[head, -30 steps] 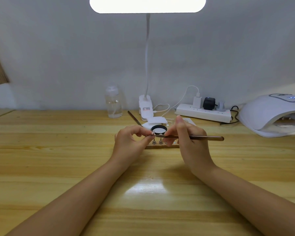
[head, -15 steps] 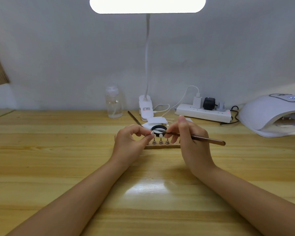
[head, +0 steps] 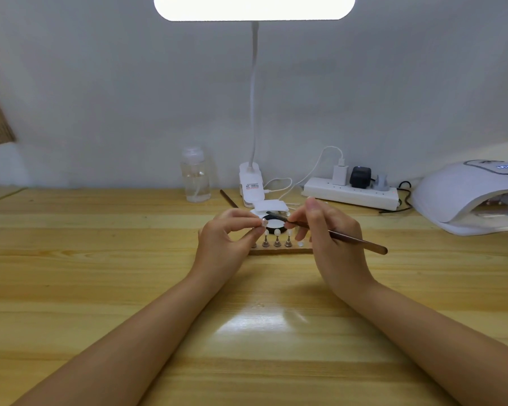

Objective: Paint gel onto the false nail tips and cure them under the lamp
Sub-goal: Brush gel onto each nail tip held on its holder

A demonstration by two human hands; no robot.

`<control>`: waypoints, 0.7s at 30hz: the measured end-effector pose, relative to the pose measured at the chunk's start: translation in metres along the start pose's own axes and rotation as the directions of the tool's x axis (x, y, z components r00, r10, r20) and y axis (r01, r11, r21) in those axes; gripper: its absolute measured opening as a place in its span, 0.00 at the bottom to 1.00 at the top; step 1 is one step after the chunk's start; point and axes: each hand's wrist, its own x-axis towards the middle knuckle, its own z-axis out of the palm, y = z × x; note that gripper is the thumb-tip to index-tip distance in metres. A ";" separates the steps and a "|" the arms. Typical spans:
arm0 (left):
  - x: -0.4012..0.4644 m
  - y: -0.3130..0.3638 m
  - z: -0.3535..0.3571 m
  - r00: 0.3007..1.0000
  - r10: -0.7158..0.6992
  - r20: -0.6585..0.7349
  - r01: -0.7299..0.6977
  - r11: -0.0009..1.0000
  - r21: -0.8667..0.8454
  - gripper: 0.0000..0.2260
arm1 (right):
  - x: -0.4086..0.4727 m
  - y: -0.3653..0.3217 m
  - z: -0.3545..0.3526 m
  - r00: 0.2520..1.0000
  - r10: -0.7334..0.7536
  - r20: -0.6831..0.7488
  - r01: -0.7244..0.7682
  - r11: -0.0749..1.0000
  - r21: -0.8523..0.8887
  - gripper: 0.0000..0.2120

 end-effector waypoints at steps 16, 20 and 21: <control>-0.001 -0.001 0.000 1.000 -0.017 -0.023 0.017 1.000 -0.015 0.12 | -0.001 0.005 0.001 0.996 -0.079 0.042 0.080 0.996 -0.026 0.18; -0.001 -0.002 -0.001 1.000 -0.022 -0.011 0.022 1.000 -0.019 0.12 | -0.003 0.004 0.002 0.999 -0.033 0.014 0.032 0.997 0.070 0.21; -0.001 -0.002 -0.001 1.000 -0.022 -0.008 0.022 1.000 -0.017 0.12 | -0.002 0.004 0.002 0.996 -0.085 0.008 0.085 0.996 0.022 0.20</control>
